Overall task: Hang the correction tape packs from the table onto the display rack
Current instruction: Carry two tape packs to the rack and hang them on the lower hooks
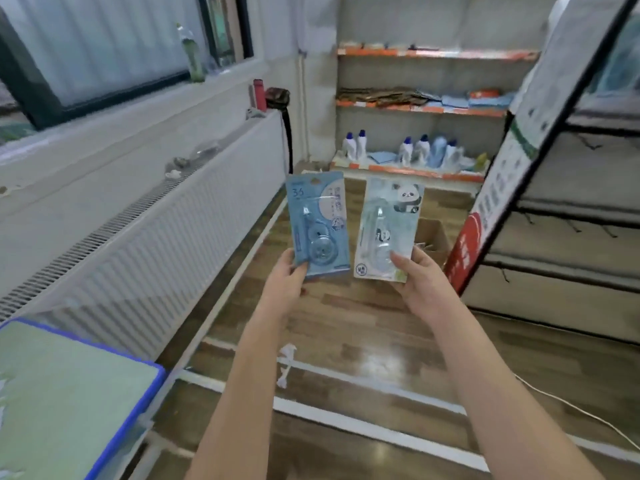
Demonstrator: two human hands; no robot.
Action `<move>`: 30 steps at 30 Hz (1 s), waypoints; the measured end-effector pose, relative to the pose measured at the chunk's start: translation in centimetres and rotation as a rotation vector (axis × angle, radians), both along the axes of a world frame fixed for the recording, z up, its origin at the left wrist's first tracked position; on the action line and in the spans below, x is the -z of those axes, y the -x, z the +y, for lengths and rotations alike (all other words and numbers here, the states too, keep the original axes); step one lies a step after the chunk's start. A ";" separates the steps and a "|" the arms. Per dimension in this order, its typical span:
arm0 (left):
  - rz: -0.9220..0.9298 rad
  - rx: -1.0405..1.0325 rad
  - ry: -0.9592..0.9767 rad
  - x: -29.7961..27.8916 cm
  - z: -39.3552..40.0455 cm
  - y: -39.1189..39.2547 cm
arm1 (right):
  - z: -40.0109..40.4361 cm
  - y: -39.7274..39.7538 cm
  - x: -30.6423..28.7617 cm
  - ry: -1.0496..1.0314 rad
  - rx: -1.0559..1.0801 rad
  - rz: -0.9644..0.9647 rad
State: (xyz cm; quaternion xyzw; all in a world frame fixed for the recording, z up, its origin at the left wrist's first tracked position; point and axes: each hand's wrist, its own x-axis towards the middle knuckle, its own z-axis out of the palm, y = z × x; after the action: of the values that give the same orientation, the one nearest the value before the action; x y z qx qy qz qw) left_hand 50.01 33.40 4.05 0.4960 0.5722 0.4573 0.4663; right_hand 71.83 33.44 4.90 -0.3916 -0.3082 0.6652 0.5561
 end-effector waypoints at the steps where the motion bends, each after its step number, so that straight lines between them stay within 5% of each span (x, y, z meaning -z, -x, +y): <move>1: 0.002 0.028 -0.013 -0.2 0.1 -2.2 | -0.5 -2.2 -0.2 -0.008 0.037 0.006; 17: -0.025 0.584 -0.132 -5.3 1.1 -38.5 | -8.9 -35.9 -2.9 -0.235 0.498 -0.006; 30: -0.056 0.874 -0.151 -5.3 8.8 -63.7 | -6.7 -57.5 -3.6 -0.252 0.923 -0.050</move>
State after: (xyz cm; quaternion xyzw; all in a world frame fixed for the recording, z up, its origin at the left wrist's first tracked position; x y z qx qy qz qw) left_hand 113.68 42.20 9.39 0.7113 0.2607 0.2709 0.5939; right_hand 129.31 26.79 8.50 -0.4330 -0.1937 0.2966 0.8289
